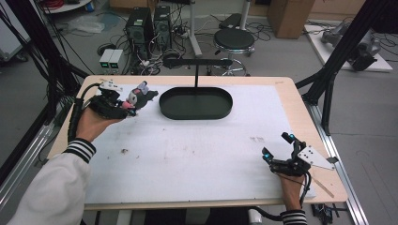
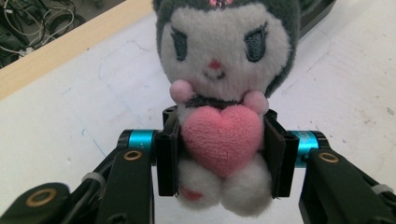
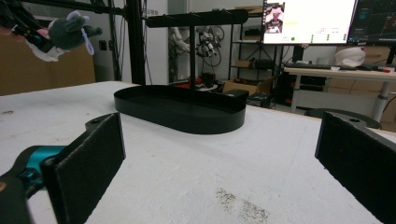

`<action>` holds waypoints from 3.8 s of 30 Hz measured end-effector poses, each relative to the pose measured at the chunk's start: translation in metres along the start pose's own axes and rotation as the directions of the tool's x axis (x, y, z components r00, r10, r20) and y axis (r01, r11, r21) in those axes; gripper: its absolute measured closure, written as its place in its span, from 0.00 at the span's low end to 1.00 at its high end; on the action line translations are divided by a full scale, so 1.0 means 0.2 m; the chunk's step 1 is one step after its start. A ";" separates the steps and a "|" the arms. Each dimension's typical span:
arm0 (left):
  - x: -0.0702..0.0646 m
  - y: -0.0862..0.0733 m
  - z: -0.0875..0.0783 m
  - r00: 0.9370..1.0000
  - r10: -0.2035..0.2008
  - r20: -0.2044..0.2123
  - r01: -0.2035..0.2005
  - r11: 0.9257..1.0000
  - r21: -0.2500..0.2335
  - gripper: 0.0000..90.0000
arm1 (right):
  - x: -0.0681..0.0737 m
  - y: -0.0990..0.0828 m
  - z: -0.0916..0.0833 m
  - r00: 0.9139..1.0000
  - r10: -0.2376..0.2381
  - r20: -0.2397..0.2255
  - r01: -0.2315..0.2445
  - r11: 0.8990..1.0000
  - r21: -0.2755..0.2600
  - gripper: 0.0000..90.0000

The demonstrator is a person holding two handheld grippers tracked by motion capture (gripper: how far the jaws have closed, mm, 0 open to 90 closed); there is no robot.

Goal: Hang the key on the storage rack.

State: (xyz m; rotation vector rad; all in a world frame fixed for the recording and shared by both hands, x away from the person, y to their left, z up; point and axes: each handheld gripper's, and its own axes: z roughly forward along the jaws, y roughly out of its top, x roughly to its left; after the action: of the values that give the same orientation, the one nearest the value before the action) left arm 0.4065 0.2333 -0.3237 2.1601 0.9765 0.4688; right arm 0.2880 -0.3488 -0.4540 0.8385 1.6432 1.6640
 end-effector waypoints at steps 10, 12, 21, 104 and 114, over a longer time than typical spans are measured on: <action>0.01 0.13 0.03 1.000 -0.022 -0.014 0.021 0.998 -0.055 0.62 | 0.00 0.00 0.00 1.000 -0.001 0.001 0.001 1.000 -0.001 0.01; 0.01 0.16 0.03 1.000 -0.023 -0.011 0.022 0.998 -0.059 0.62 | 0.00 0.00 0.00 1.000 -0.001 0.000 0.001 1.000 -0.001 0.01; 0.01 0.24 0.09 0.999 -0.035 -0.012 0.034 0.996 -0.088 0.62 | 0.00 0.00 0.00 1.000 0.000 0.000 0.000 1.000 -0.001 0.01; 0.06 0.34 0.39 0.980 -0.160 -0.118 0.149 0.984 -0.096 0.62 | 0.00 0.00 0.00 1.000 0.001 -0.002 -0.001 1.000 0.002 0.01; 0.08 0.31 0.44 0.982 -0.167 -0.092 0.163 0.986 -0.046 0.62 | 0.00 0.00 0.00 1.000 -0.007 -0.001 0.007 1.000 -0.005 0.01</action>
State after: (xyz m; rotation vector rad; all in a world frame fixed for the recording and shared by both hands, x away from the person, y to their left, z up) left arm 0.4980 0.1765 -0.3373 2.0183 1.1796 0.5100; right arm 0.2881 -0.3491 -0.4542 0.8288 1.6402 1.6626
